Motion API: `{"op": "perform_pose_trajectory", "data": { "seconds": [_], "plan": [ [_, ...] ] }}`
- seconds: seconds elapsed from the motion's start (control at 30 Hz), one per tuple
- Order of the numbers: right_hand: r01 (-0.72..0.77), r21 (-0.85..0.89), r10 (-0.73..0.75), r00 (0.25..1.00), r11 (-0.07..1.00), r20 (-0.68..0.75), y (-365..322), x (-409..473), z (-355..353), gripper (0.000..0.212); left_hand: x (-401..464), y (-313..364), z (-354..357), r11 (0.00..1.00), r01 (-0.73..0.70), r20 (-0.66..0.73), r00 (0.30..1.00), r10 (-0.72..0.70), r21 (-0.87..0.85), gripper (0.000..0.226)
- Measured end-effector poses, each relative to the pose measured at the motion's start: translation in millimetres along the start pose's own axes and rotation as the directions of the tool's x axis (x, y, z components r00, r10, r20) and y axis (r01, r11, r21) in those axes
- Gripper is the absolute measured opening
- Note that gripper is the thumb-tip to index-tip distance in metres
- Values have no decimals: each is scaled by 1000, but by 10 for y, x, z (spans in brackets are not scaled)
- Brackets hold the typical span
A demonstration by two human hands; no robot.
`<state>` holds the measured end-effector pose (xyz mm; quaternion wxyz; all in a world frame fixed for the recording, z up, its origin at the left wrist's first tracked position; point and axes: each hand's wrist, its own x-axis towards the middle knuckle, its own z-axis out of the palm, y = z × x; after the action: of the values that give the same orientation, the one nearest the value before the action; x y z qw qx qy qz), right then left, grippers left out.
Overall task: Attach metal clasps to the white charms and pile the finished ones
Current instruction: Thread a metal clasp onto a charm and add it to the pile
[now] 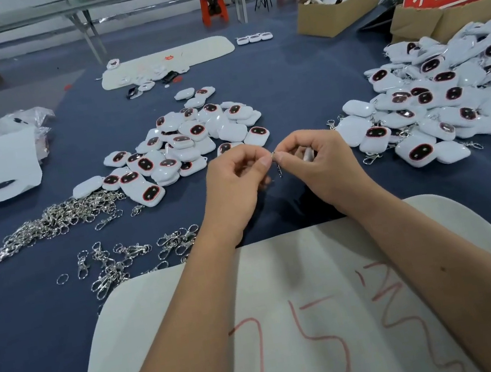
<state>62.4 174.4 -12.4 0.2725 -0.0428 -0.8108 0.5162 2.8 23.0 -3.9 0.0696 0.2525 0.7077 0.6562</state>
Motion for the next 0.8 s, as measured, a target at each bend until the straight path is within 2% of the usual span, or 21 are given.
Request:
{"op": "perform_pose_trajectory", "data": {
  "seconds": [0.13,0.4,0.8],
  "plan": [
    [-30,-7,30,999,1000,10,-17,-12,4,13,1,0,-9,999,0,27,1000,-1,52,20],
    [-39,-36,39,999,999,-8,17,12,21,11,-1,-29,35,974,20,-11,1000,-18,224,17],
    [150,-197,-167,983,969,-73,-73,-36,46,10,-25,-47,103,936,-55,-86,992,90,348,20]
  ]
}}
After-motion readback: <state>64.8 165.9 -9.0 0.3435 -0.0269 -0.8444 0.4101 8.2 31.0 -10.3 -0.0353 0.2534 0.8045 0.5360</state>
